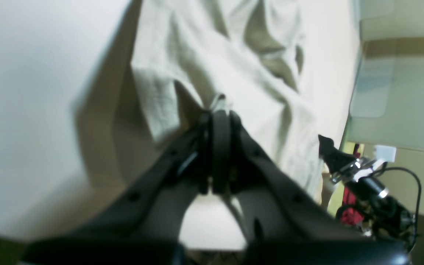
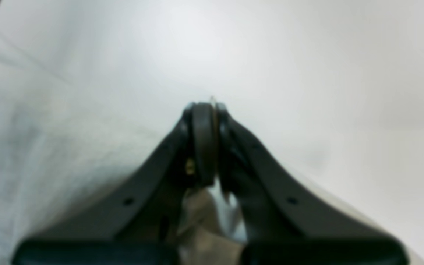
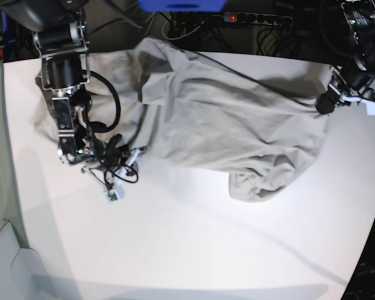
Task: Layout the t-shirt on the table in an organized manner, then fold the t-shirt properly
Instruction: 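Grasp a shirt edge with the right gripper and drag it outward, then release, regrasp the shirt with the right gripper and pull it back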
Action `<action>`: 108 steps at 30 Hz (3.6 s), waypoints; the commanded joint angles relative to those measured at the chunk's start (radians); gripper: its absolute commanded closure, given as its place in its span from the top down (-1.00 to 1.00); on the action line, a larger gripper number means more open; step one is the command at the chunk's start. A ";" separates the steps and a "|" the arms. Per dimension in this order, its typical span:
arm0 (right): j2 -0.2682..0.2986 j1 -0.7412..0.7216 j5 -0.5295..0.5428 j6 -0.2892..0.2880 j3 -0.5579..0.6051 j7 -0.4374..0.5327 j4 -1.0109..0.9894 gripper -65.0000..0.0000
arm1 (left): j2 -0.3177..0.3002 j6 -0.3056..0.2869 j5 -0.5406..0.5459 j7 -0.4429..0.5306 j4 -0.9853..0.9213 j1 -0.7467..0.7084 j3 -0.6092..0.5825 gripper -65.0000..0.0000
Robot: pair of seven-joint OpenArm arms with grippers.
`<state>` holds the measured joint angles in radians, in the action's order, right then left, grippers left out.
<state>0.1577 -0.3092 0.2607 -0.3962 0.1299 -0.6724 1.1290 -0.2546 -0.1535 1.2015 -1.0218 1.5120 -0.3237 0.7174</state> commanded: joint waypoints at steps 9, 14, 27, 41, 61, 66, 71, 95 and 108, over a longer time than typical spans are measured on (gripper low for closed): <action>0.000 -0.041 0.016 -0.002 -0.082 0.019 0.348 -1.00 | -0.015 0.013 0.045 0.005 0.014 -0.004 0.008 -0.99; 0.003 -0.064 0.016 -0.002 -0.100 0.019 0.446 -1.00 | -0.016 0.013 0.045 0.005 0.014 -0.013 0.008 -0.99; 0.000 -0.196 0.016 0.001 -0.276 0.019 0.449 -1.00 | -0.016 0.013 0.045 0.005 0.014 -0.015 0.008 -0.99; 0.026 -0.476 0.016 0.098 -0.296 0.029 0.181 -1.00 | -0.016 0.012 0.054 0.005 0.025 -0.074 0.009 -0.99; 0.047 -0.595 0.016 0.208 -0.289 0.128 -0.091 -1.00 | -0.016 0.012 0.054 0.004 0.023 -0.096 0.100 -0.99; 0.047 -0.595 0.016 0.205 -0.284 0.127 -0.185 -0.88 | -0.015 0.012 0.054 0.004 0.020 -0.094 0.098 -0.99; 0.049 -0.574 0.016 0.205 -0.235 0.122 -0.197 -0.38 | -0.022 0.012 0.050 -0.022 0.017 -0.088 0.100 -0.98; -0.114 0.362 0.021 0.204 -0.111 -0.257 0.886 0.24 | -0.025 0.013 0.054 -0.128 0.017 0.034 0.107 0.33; -0.123 0.440 0.021 0.204 0.075 -0.255 0.856 0.23 | -0.019 0.013 0.051 -0.128 0.014 0.077 0.202 0.33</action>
<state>0.0360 0.1398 0.2699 -0.1864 0.2039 -0.9451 1.9709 -0.2577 -0.1539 1.2030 -1.1492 1.5127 -0.2501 0.9131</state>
